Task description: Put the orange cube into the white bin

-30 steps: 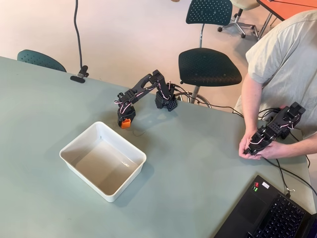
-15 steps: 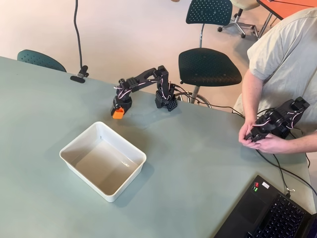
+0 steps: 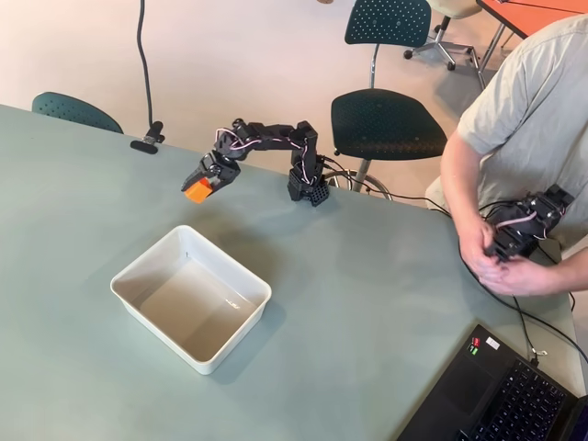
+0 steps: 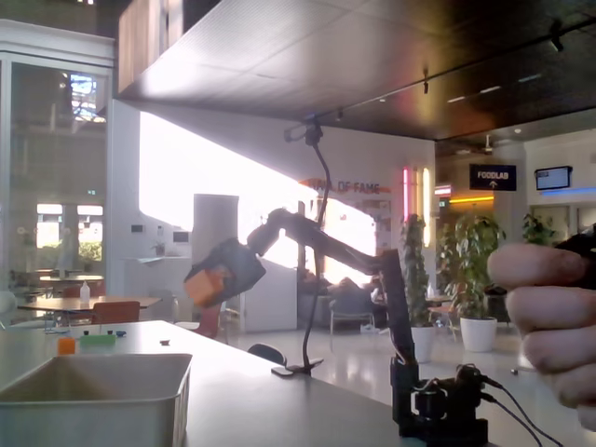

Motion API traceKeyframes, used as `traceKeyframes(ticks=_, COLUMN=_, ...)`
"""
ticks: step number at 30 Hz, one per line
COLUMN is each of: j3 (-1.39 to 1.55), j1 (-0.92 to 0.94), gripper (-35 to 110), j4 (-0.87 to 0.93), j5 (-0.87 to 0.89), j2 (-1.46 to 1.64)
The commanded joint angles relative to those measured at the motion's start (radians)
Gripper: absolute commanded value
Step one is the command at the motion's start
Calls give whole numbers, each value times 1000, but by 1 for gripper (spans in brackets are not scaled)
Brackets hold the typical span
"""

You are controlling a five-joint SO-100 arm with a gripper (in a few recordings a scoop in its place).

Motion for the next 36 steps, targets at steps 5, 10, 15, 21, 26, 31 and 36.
traceKeyframes(ticks=5, j3=-272, j1=-149, gripper=29, j4=-77, j5=-5, j2=-235)
traceKeyframes(ticks=10, j3=-336, j1=-202, gripper=29, j4=-110, j5=-6, j2=-356)
traceKeyframes(ticks=15, j3=-336, j1=-219, gripper=30, j4=-219, j5=-6, j2=-433)
traceKeyframes(ticks=21, j3=-336, j1=-219, gripper=30, j4=-365, j5=-14, j2=-497)
traceKeyframes(ticks=26, j3=-328, j1=-222, gripper=30, j4=-436, j5=-117, j2=-522)
traceKeyframes(ticks=31, j3=-322, j1=-227, gripper=31, j4=-428, j5=-143, j2=-523)
traceKeyframes(ticks=36, j3=-318, j1=-227, gripper=42, j4=-420, j5=-140, j2=-534)
